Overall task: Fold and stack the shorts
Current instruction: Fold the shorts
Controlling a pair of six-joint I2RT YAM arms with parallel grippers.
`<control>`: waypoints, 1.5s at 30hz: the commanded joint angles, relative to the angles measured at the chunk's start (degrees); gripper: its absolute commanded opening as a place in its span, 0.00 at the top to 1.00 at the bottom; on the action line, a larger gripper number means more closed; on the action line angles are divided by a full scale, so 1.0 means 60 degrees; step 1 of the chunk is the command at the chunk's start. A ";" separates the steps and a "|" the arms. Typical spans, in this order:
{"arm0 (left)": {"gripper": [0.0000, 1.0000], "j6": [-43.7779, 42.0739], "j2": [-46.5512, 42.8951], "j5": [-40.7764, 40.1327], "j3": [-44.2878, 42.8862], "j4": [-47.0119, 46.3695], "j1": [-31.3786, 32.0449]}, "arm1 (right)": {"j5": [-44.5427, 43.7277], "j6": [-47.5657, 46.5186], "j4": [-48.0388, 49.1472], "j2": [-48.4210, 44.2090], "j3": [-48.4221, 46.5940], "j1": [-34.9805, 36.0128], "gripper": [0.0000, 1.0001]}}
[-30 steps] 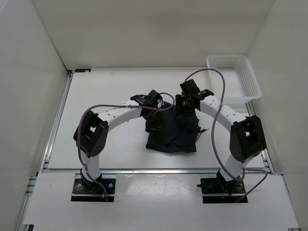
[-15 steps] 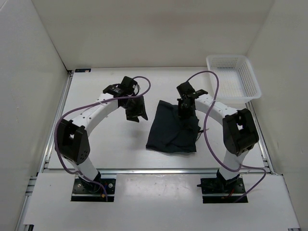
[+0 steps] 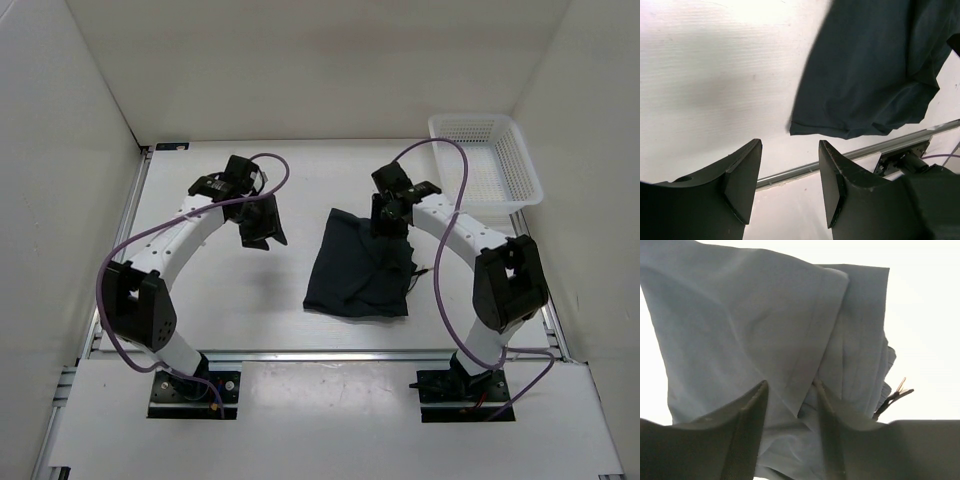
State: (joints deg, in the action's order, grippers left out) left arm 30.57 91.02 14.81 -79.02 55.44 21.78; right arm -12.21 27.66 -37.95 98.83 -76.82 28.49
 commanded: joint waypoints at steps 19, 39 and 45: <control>0.39 -0.0348 -0.0405 0.0095 0.0383 0.0032 -0.0320 | -0.0236 -0.0024 0.0086 0.0170 0.0850 0.0672 0.61; 0.39 -0.0158 -0.0214 0.0271 0.0397 -0.0143 -0.0129 | -0.0894 -0.0010 -0.0104 0.0082 0.0747 0.0672 1.00; 0.39 -0.0158 -0.0214 0.0271 0.0397 -0.0231 -0.0129 | -0.1978 -0.0273 -0.0442 -0.0006 0.0075 0.0409 1.00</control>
State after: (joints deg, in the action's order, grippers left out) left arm 29.47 90.65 15.53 -77.14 55.20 20.75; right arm -18.83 27.22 -39.18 101.08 -72.88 32.29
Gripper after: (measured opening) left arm 0.605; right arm 0.004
